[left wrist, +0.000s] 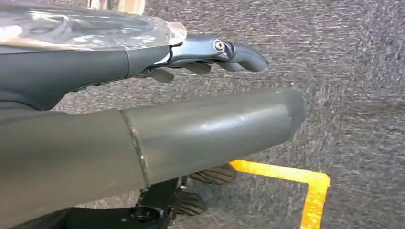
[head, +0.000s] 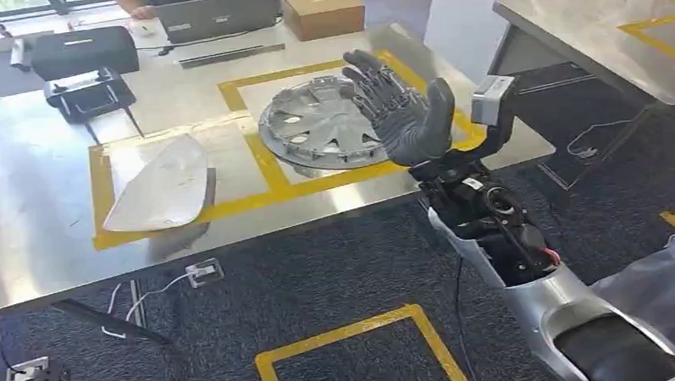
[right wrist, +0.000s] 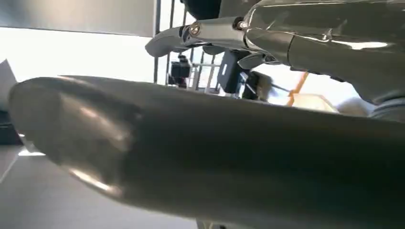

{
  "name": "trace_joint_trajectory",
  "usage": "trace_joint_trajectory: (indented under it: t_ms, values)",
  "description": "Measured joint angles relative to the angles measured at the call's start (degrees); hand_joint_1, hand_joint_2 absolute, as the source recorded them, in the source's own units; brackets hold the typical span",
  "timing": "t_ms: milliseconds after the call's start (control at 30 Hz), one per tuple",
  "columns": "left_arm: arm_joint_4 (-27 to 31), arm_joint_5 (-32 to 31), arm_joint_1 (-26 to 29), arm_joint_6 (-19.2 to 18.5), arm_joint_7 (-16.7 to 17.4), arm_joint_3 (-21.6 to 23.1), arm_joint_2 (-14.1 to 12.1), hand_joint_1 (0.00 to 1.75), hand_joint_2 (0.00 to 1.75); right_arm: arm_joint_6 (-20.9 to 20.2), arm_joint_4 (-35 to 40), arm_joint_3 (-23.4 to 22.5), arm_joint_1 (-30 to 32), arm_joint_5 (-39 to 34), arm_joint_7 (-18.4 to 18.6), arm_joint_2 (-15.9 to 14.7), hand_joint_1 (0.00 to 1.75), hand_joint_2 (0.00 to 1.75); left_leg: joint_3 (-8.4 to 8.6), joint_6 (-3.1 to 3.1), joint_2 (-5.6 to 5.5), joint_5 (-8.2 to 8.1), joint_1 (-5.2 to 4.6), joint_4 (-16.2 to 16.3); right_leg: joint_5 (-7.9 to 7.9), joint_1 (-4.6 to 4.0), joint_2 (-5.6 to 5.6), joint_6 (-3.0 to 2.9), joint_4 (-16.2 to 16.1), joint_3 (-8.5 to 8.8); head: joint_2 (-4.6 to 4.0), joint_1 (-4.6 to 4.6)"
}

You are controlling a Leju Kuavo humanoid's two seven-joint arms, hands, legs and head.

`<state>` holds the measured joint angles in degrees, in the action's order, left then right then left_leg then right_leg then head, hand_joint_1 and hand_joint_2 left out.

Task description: Take the parts from the cabinet and place them on the table.

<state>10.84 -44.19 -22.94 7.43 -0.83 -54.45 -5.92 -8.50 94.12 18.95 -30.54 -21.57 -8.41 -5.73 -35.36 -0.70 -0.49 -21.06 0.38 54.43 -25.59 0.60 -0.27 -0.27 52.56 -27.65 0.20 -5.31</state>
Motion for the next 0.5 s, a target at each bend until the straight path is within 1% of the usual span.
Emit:
trace_joint_trajectory:
  t_ms: [33,67,100,133,167,200,233,267,300,333,367,400,433,467,500]
  values:
    - [0.0,0.0,0.0,0.0,0.0,0.0,-0.2,0.00,0.00,0.2,-0.1,0.0,-0.2,0.0,0.1,0.2,0.00,0.00,-0.87,-0.30,0.07,-2.40,-0.02,2.0,0.52,-0.07,0.02,-0.47,-0.1,-0.53,0.00,0.26]
    - [0.0,0.1,0.0,0.0,0.0,0.0,-0.2,0.00,0.00,0.2,-0.1,0.0,-0.4,-0.1,0.0,0.3,0.00,0.00,-2.51,-0.53,0.09,-5.52,0.13,6.0,0.96,-0.07,-0.01,-0.83,-0.1,-1.15,0.00,0.66]
    - [0.0,0.1,0.0,0.0,-0.1,0.0,-0.3,0.00,0.00,0.2,-0.1,0.1,-0.3,-0.1,0.1,0.3,0.00,0.00,-4.57,-0.85,0.11,-8.75,0.20,11.5,1.41,-0.07,-0.06,-0.86,-0.1,-1.85,0.00,0.90]
    - [0.0,0.2,0.1,0.0,-0.1,0.0,-0.4,0.00,0.00,0.2,-0.1,0.1,-0.1,-0.2,0.2,0.4,0.00,0.00,-6.15,-1.11,0.12,-10.80,0.25,16.0,1.81,-0.07,-0.09,-0.83,-0.1,-2.51,0.00,0.96]
    - [0.0,0.4,0.3,0.0,-0.1,0.0,-0.3,0.00,0.00,0.3,-0.1,0.2,0.1,-0.3,0.2,0.5,0.00,0.00,-6.93,-1.28,0.13,-11.36,0.33,18.8,2.24,-0.07,-0.10,-0.80,0.0,-3.13,0.00,0.98]
    - [0.0,0.4,0.6,0.0,-0.1,0.0,-0.4,0.00,0.00,0.3,-0.1,0.2,0.3,-0.3,0.2,0.6,0.00,0.00,-6.22,-1.38,0.13,-10.35,0.46,18.8,2.67,-0.07,-0.11,-0.73,0.0,-3.73,0.00,0.98]
    - [0.0,0.5,0.8,0.0,-0.1,0.0,-0.4,0.00,0.00,0.4,-0.1,0.3,0.4,-0.3,0.2,0.6,0.00,0.00,-4.29,-1.44,0.14,-8.38,0.59,16.2,2.97,-0.05,-0.12,-0.57,0.1,-4.25,0.00,0.98]
    - [0.0,0.5,0.8,0.0,-0.1,0.0,-0.6,0.00,0.00,0.5,-0.1,0.3,0.4,-0.3,0.2,0.7,0.00,0.00,-0.81,-1.44,0.17,-5.99,0.67,11.0,3.22,0.01,-0.10,-0.34,0.3,-4.73,0.00,0.96]
    - [0.0,0.5,0.8,0.0,-0.2,0.0,-0.6,0.00,0.00,0.5,-0.1,0.3,0.4,-0.4,0.2,0.7,0.00,0.00,2.68,-1.41,0.21,-4.56,0.75,5.4,3.35,0.02,-0.12,-0.15,0.6,-5.07,0.00,1.01]
    - [0.0,0.5,0.7,0.0,-0.3,0.0,-0.6,0.00,0.00,0.5,-0.1,0.3,0.4,-0.5,0.2,0.8,0.00,0.00,5.27,-1.26,0.23,-4.94,0.80,1.2,3.47,-0.07,-0.13,0.10,1.0,-5.51,0.00,0.98]
    - [0.0,0.5,0.7,0.0,-0.3,-0.1,-0.7,0.00,0.00,0.5,-0.1,0.3,0.3,-0.5,0.1,0.9,0.00,0.00,5.97,-0.88,-0.05,-5.09,0.39,-0.6,3.73,-0.28,-0.20,0.52,1.3,-5.97,0.00,1.01]
    - [0.0,0.5,0.8,0.0,-0.4,-0.1,-0.7,0.00,0.00,0.5,-0.1,0.4,0.3,-0.6,0.2,0.9,0.00,0.00,5.55,-0.45,-0.06,-4.80,0.37,-0.1,4.16,-0.26,-0.16,0.89,1.2,-5.93,0.00,0.77]
    - [0.0,0.6,1.0,0.0,-0.4,-0.1,-0.7,0.00,0.00,0.5,-0.1,0.4,0.3,-0.6,0.2,1.0,0.00,0.00,5.46,-0.35,-0.07,-4.78,0.24,-0.2,4.42,-0.18,-0.15,1.19,1.2,-6.01,0.00,0.83]
    - [0.0,0.6,1.1,0.0,-0.5,-0.1,-0.7,0.00,0.00,0.5,-0.1,0.4,0.4,-0.6,0.2,1.1,0.00,0.00,5.25,0.13,-0.04,-4.46,0.21,-0.2,4.78,-0.27,-0.03,1.54,1.2,-6.12,0.00,0.63]
    - [0.0,0.5,1.1,0.0,-0.6,-0.1,-0.6,0.00,0.00,0.7,-0.1,0.4,0.5,-0.6,0.2,1.1,0.00,0.00,4.97,0.91,0.20,-3.89,0.74,-0.6,4.23,-0.20,0.14,1.83,1.5,-6.60,0.00,0.72]
